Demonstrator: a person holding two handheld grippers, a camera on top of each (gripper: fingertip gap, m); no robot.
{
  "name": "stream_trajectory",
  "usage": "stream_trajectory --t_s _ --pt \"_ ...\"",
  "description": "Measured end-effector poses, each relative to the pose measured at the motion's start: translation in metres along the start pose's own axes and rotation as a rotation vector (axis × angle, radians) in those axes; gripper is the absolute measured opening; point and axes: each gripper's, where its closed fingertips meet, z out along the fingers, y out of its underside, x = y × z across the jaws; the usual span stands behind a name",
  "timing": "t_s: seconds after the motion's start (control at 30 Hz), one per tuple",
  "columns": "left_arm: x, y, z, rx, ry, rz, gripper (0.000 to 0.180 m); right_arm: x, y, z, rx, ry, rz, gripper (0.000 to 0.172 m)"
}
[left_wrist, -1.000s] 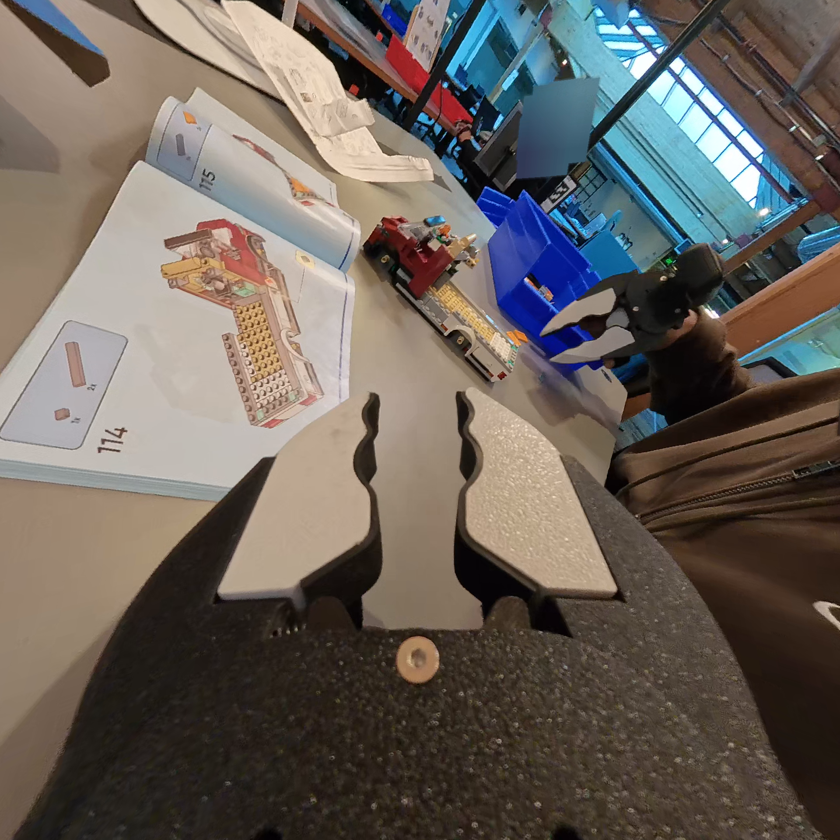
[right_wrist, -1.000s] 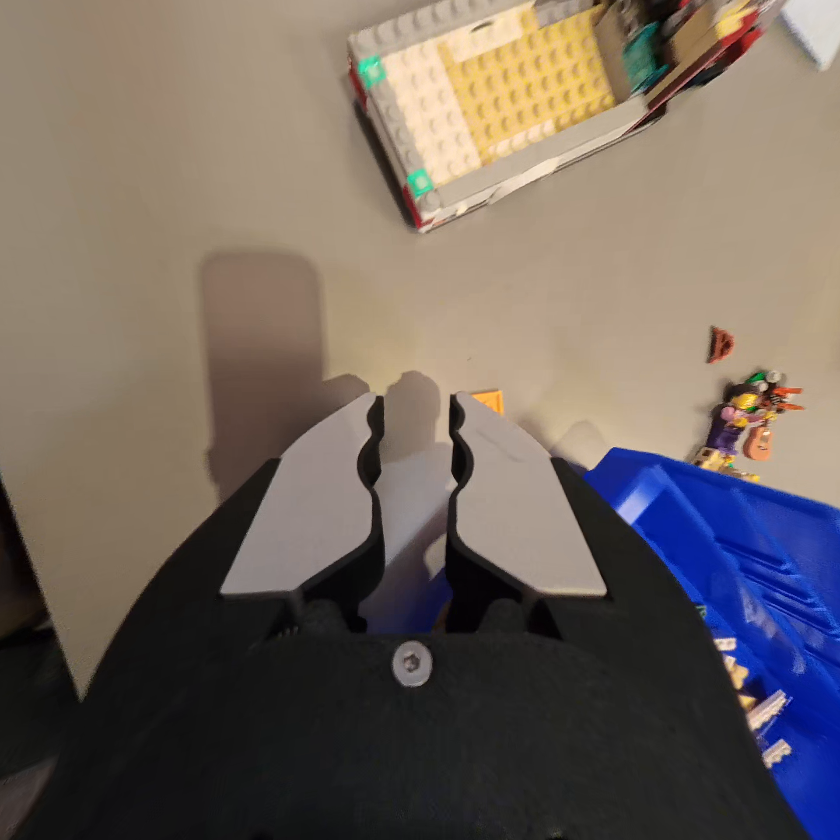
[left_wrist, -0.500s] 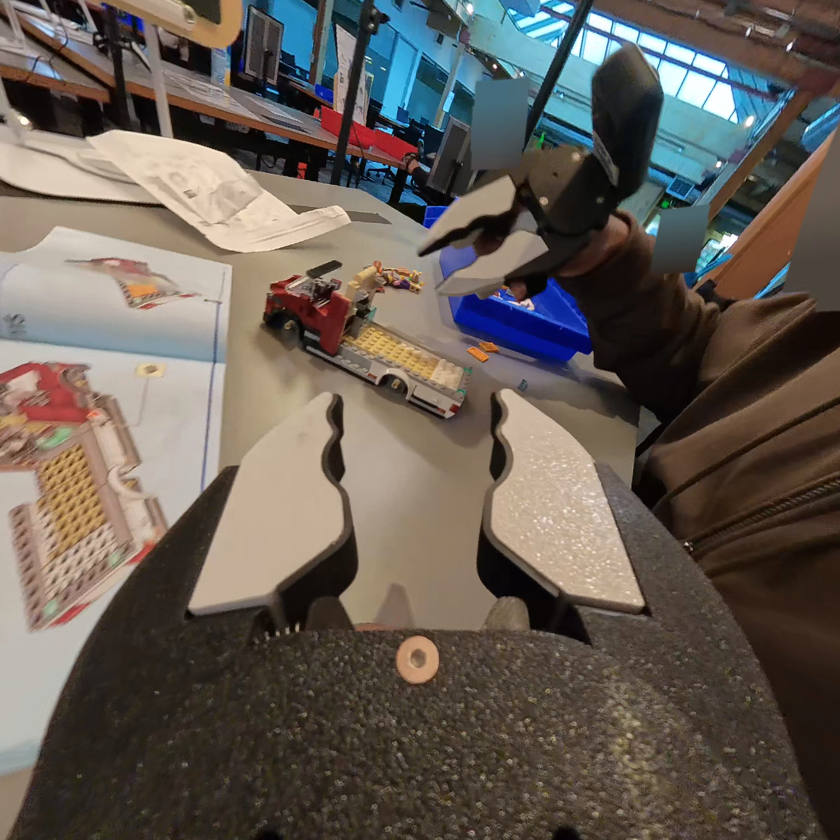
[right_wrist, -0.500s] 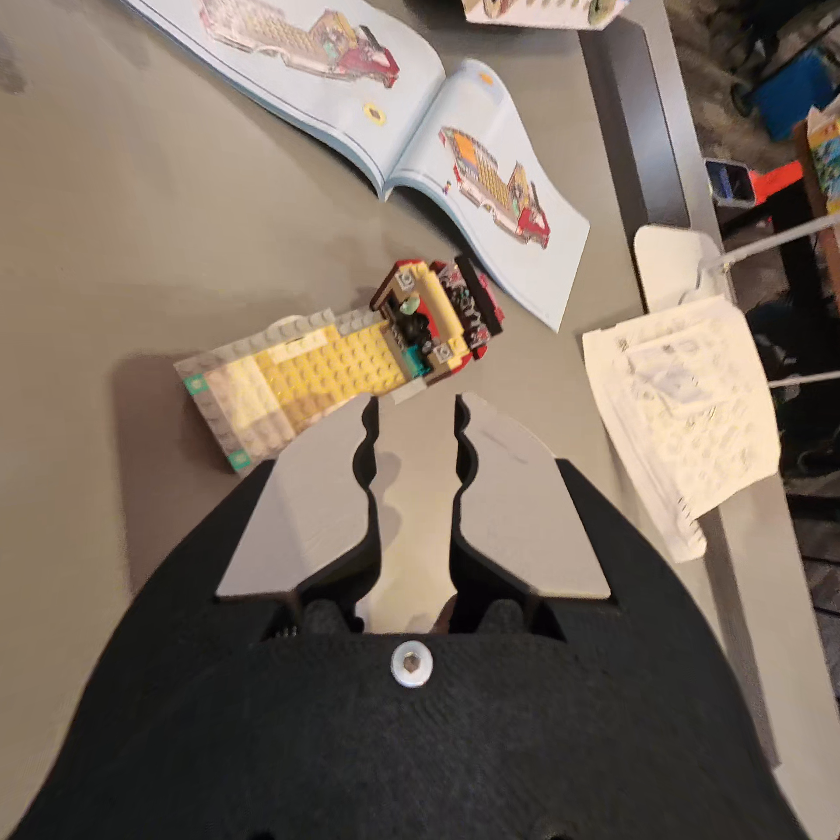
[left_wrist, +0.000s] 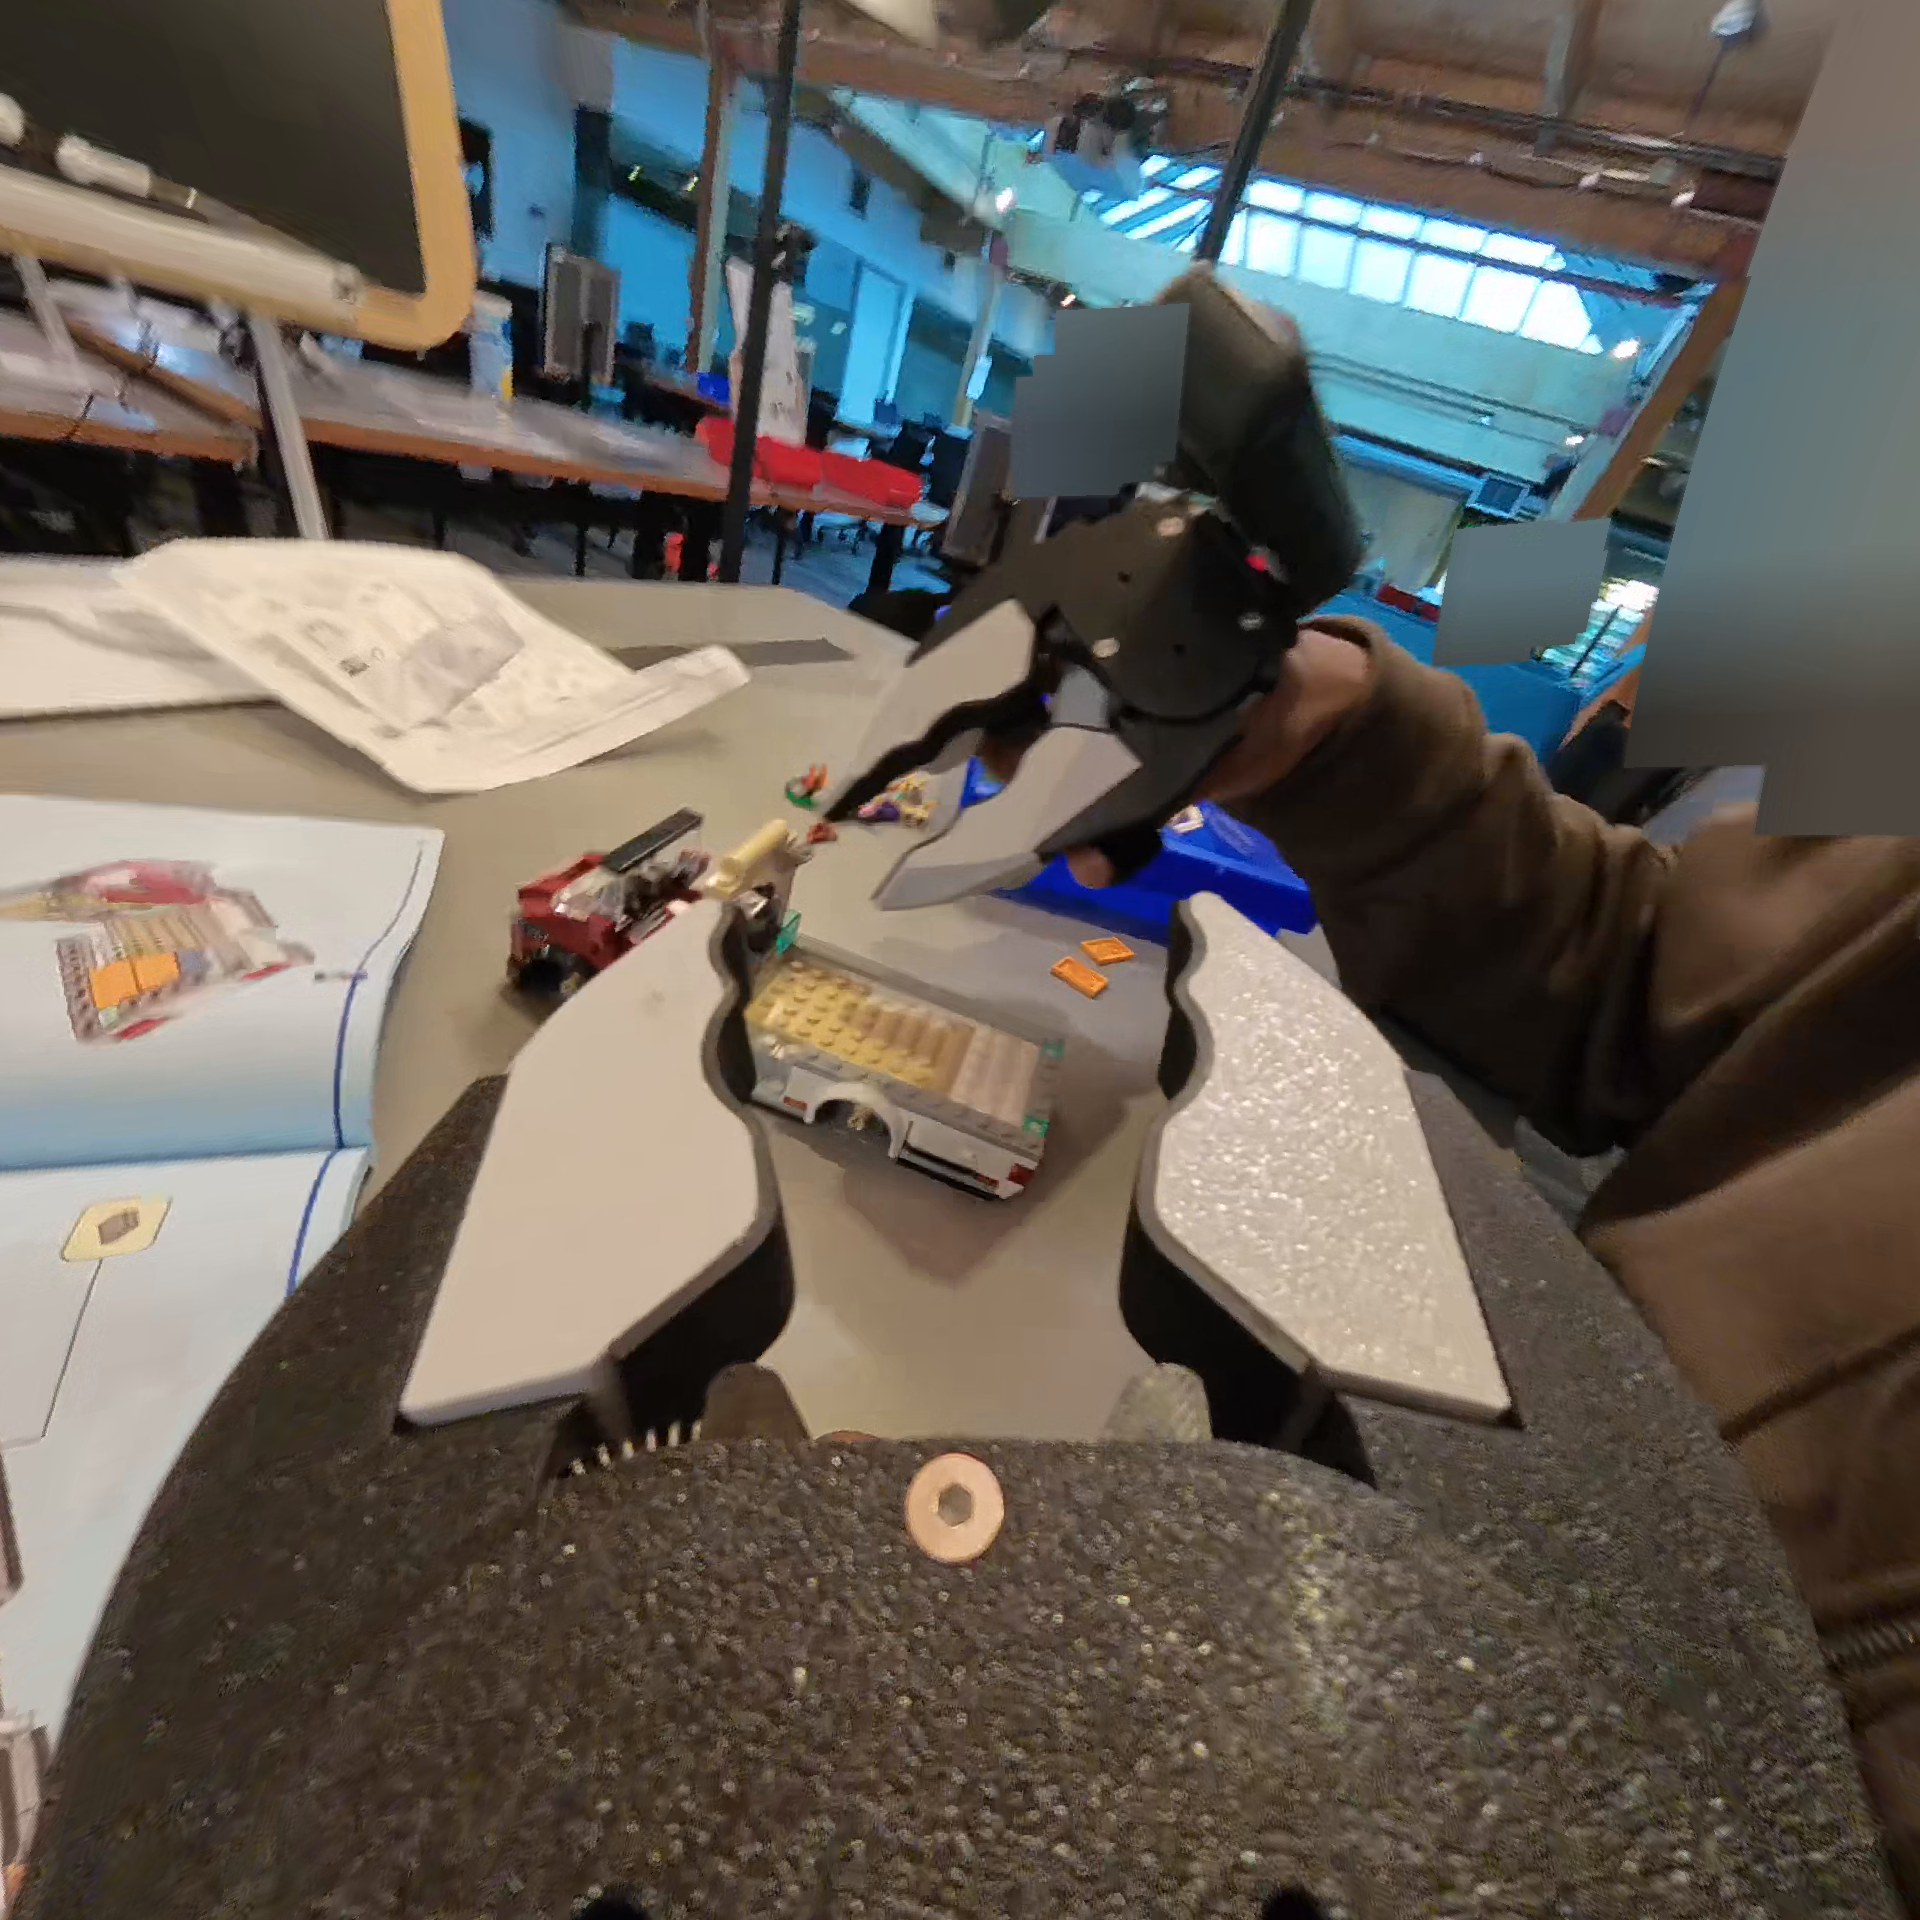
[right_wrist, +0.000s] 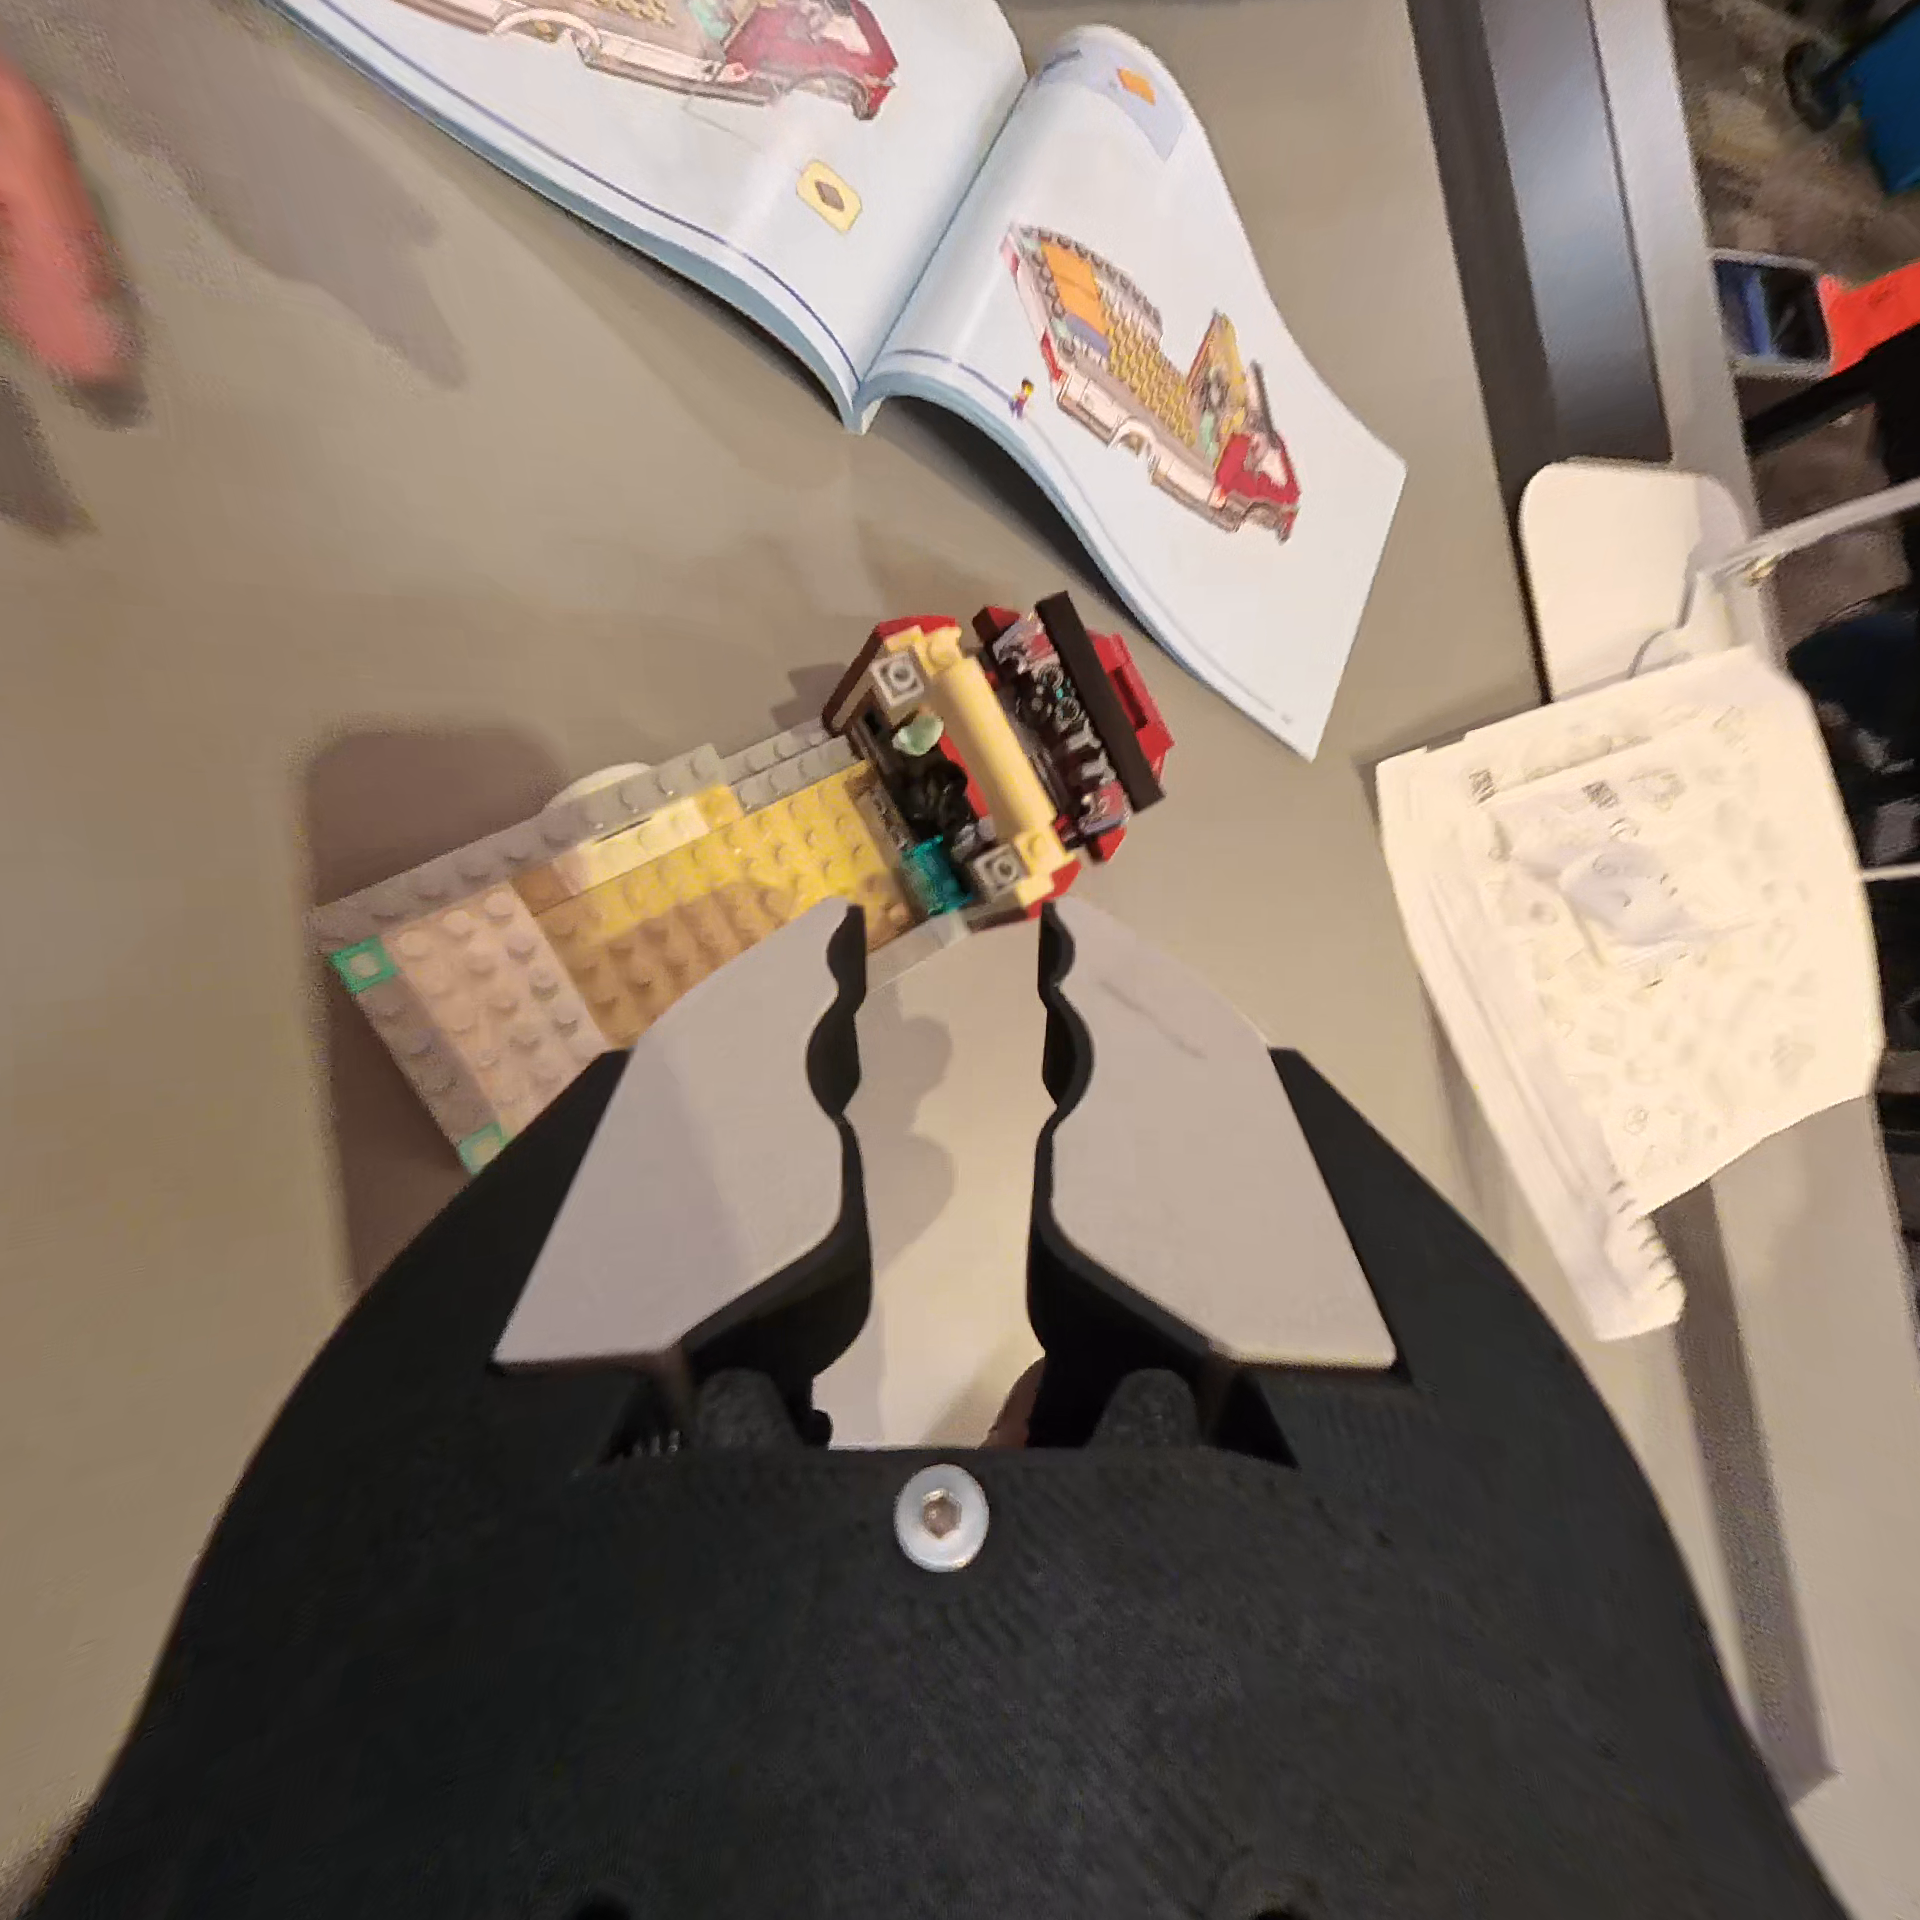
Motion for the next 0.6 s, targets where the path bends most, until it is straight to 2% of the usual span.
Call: stream_trajectory --t_s 0.1,0.23,0.37,0.5,0.6 --pt "-0.006 0.022 0.011 -0.158 -0.01 -0.039 0.089 -0.013 0.019 -0.006 -0.043 -0.055 0.072 0.034" --pt "-0.003 0.068 0.022 -0.423 -0.015 -0.017 0.101 -0.044 0.042 -0.022 -0.088 -0.138 0.125 0.042" --pt "0.002 0.094 0.031 -0.561 0.001 -0.037 0.099 -0.076 0.05 -0.031 -0.038 -0.249 0.217 0.044" --pt "-0.002 0.107 0.037 -0.656 -0.032 -0.027 0.093 -0.089 0.063 -0.016 -0.1 -0.265 0.231 0.047" --pt "-0.001 0.115 0.037 -0.715 -0.035 -0.004 0.085 -0.097 0.055 -0.01 -0.068 -0.288 0.223 0.046"
